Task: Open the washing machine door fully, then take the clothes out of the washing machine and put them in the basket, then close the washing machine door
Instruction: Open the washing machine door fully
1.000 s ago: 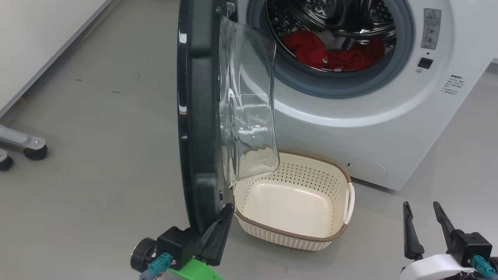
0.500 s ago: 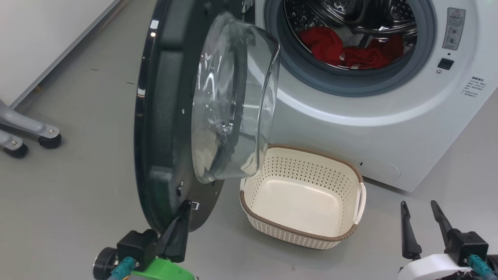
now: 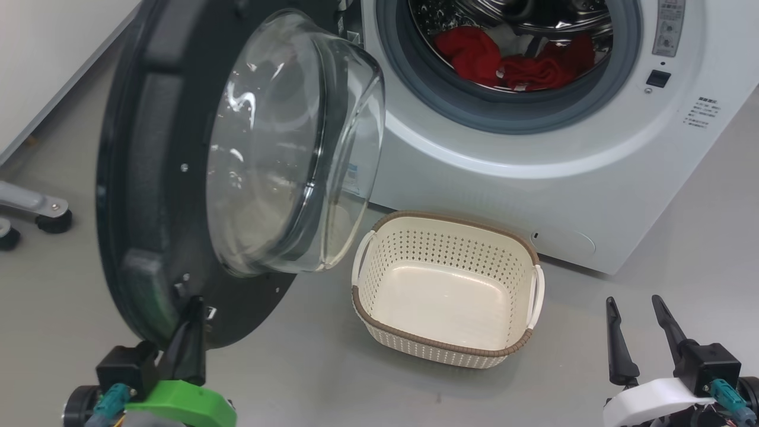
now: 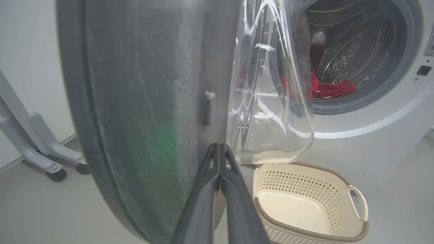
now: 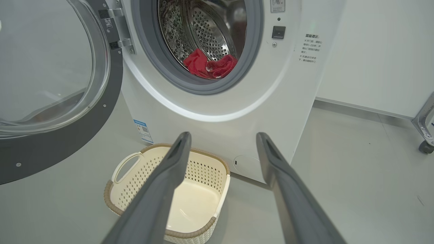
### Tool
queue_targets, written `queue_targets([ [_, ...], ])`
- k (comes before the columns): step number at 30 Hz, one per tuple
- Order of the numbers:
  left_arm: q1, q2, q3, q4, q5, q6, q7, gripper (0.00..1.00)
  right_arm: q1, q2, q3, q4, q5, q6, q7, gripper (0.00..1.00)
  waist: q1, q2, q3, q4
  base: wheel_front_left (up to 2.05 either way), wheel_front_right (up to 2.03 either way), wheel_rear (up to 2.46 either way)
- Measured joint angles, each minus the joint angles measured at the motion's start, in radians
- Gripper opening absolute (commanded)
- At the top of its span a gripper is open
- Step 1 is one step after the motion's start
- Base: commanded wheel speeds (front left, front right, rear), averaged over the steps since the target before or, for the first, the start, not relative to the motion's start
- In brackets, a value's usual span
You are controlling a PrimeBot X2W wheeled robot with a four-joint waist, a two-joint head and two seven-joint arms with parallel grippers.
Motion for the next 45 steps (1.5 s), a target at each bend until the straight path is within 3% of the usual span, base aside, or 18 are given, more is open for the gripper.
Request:
queue_targets([
  [17, -0.094, 0.03, 0.158, 0.133, -0.015, 0.001, -0.028, 0.0, -0.019, 0.001, -0.005, 0.003, -0.001, 0.007, 0.0, 1.0, 0.0, -0.0001, 0.021, -0.043, 0.0, 0.0, 0.0],
  [45, -0.205, 0.073, 0.249, 0.33, -0.017, 0.002, -0.07, 0.0, -0.019, 0.003, -0.009, 0.011, -0.002, 0.017, 0.0, 1.0, 0.0, 0.0, 0.011, -0.055, 0.0, 0.0, 0.0],
])
